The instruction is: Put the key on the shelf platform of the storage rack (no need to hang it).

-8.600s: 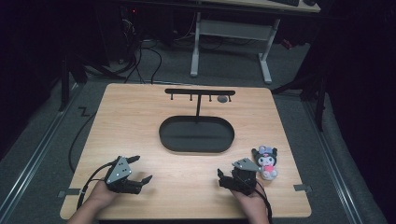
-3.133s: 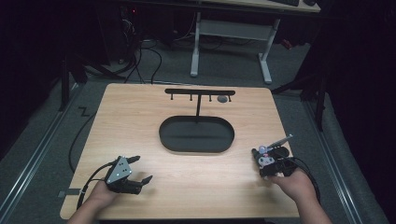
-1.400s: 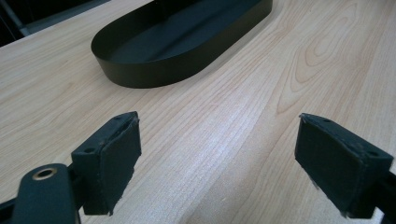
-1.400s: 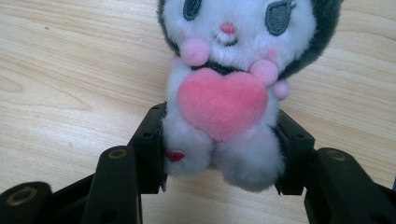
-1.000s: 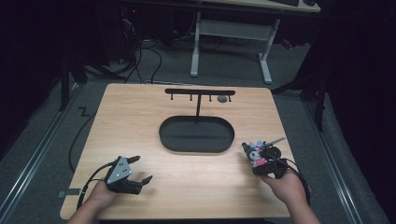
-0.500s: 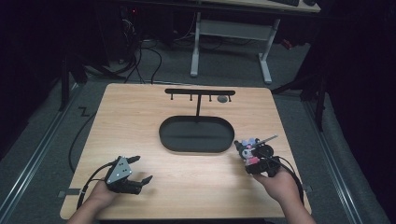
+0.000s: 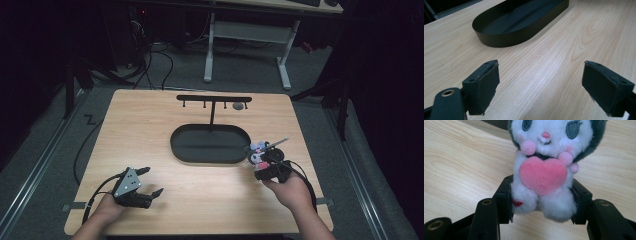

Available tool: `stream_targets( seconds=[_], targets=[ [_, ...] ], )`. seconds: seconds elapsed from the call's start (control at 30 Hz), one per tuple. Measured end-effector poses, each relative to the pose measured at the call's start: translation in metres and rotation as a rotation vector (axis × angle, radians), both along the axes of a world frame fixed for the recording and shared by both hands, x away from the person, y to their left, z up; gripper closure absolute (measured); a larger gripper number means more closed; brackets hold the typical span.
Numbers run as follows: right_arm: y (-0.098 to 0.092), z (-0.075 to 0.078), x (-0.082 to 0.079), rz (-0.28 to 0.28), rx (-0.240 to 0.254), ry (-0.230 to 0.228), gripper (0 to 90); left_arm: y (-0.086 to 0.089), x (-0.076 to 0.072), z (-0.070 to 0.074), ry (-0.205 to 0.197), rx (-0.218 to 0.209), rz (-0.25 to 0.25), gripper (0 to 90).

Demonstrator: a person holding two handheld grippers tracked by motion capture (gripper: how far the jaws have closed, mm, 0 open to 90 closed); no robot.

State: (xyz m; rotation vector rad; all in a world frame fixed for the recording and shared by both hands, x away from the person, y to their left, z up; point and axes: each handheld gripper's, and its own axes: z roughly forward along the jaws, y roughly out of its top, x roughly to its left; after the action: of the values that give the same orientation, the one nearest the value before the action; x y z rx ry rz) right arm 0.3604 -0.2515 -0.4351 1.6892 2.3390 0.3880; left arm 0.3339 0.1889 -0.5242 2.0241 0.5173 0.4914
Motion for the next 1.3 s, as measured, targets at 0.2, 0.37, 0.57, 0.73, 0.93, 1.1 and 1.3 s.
stream_targets(
  seconds=[0.2,0.37,0.57,0.73,0.93,1.1,1.3],
  targets=[
    [0.013,0.008,0.011,0.014,0.003,-0.013,47.9,-0.001,-0.001,0.0,-0.007,0.009,-0.004,15.4],
    [0.022,0.009,0.019,0.029,0.004,-0.018,47.9,0.0,-0.001,0.0,-0.004,0.004,-0.003,15.4],
    [0.037,0.008,0.034,0.047,0.01,-0.024,47.9,0.0,-0.001,0.0,-0.004,0.001,-0.003,15.4],
    [0.043,0.006,0.042,0.058,0.013,-0.018,47.9,0.001,0.0,0.0,-0.002,-0.002,-0.001,15.4],
    [0.05,-0.001,0.052,0.065,0.023,-0.018,47.9,0.001,0.0,0.0,-0.001,-0.004,-0.001,15.4],
    [0.054,-0.005,0.059,0.065,0.032,-0.018,47.9,0.001,0.0,0.0,0.001,-0.005,-0.001,15.4],
    [0.058,-0.009,0.065,0.063,0.047,-0.017,47.9,0.001,0.0,0.0,0.0,-0.007,0.0,15.4]
  ],
)
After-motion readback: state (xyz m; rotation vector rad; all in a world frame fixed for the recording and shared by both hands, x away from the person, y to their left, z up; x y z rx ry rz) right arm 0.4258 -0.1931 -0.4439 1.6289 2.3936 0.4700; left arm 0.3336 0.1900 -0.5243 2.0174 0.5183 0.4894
